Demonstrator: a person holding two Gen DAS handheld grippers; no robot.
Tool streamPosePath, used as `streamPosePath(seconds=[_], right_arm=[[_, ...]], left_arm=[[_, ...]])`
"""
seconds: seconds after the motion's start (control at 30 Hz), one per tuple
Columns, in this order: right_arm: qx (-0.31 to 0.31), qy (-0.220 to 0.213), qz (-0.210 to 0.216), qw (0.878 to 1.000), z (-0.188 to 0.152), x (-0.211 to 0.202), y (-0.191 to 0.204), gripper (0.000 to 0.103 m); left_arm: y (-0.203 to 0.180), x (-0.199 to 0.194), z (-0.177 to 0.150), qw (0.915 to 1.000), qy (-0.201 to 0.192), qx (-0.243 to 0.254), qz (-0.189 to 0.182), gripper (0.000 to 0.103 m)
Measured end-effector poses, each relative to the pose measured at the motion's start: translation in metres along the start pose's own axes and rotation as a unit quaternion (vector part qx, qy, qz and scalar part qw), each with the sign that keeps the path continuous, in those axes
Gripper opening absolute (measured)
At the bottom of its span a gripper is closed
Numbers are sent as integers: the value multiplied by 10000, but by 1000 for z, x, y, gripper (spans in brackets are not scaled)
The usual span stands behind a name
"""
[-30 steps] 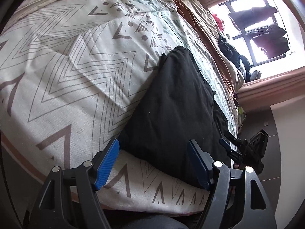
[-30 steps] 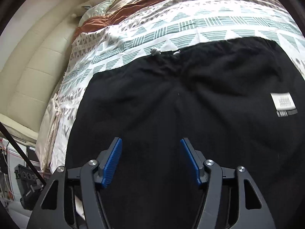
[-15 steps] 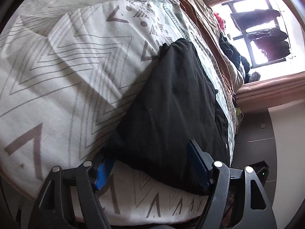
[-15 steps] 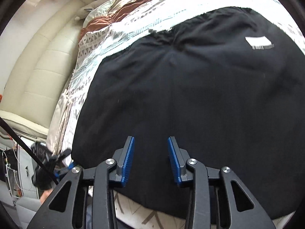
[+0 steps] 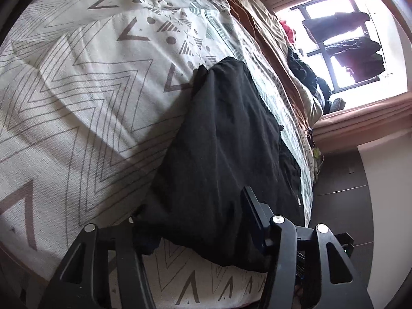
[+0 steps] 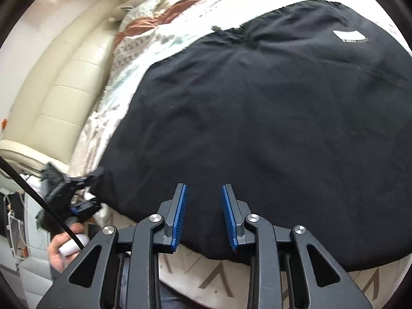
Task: Fold large clothes
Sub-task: 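Grasp the black shirt's middle with the right gripper while the left gripper grasps its edge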
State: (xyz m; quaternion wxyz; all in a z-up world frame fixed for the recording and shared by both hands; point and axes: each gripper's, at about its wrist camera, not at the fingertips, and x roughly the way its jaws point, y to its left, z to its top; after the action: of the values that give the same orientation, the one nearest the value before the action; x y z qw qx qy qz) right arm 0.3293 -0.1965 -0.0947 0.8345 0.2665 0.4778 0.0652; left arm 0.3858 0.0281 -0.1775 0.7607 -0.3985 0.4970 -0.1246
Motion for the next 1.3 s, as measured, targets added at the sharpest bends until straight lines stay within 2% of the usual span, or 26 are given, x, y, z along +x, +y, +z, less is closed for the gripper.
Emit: streamPosePath(seconds=[0.07,0.1,0.17,0.23,0.33,0.6,0.77,0.9,0.97,1.17,1.23,1.27,1.3], right_arm=[[138,128,-75,9998,0,15,-4,18],[156,136,-95,9997,1,17,-4,17],[109,107,-99,9998,2,16,-1,17],[87,87,-88,9999,3,14,4,17],[28,113,-81,9999,0,15,7,17],[42,165,-62,9998,-2,18,1,17],[-73,247,-65,9996,-8,22,7,17],[209,246,221,9992,-7,16,-4,17],[433,110,357,9984,-5,5,-14,17],[830,-618,197,9944,8,-38,-48,19],[1002,-802,271,9914,9,-50,-61,33],[1062,-908,321,9897,10,-58,-67,48],[1101,-1003,348,9882,9,-63,-71,57]], left_arm=[[8,7,0,9997,114,-232,11,55],[13,10,-1,9992,154,-356,26,49],[17,11,-1,9991,142,-409,46,45],[17,10,-3,9992,108,-379,62,32],[7,3,-3,9995,-1,-314,-20,21],[-55,-31,-6,9976,-343,262,-534,15],[-103,-44,-12,9931,-330,782,-810,14],[-144,-48,-20,9875,-283,1163,-1025,14],[-163,-46,-23,9845,-229,1330,-1116,14],[-214,-32,-36,9759,-56,1814,-1211,14],[-229,-23,-41,9728,36,1952,-1244,14],[-235,-19,-44,9715,77,2008,-1260,14],[-241,-15,-46,9703,115,2052,-1277,14]])
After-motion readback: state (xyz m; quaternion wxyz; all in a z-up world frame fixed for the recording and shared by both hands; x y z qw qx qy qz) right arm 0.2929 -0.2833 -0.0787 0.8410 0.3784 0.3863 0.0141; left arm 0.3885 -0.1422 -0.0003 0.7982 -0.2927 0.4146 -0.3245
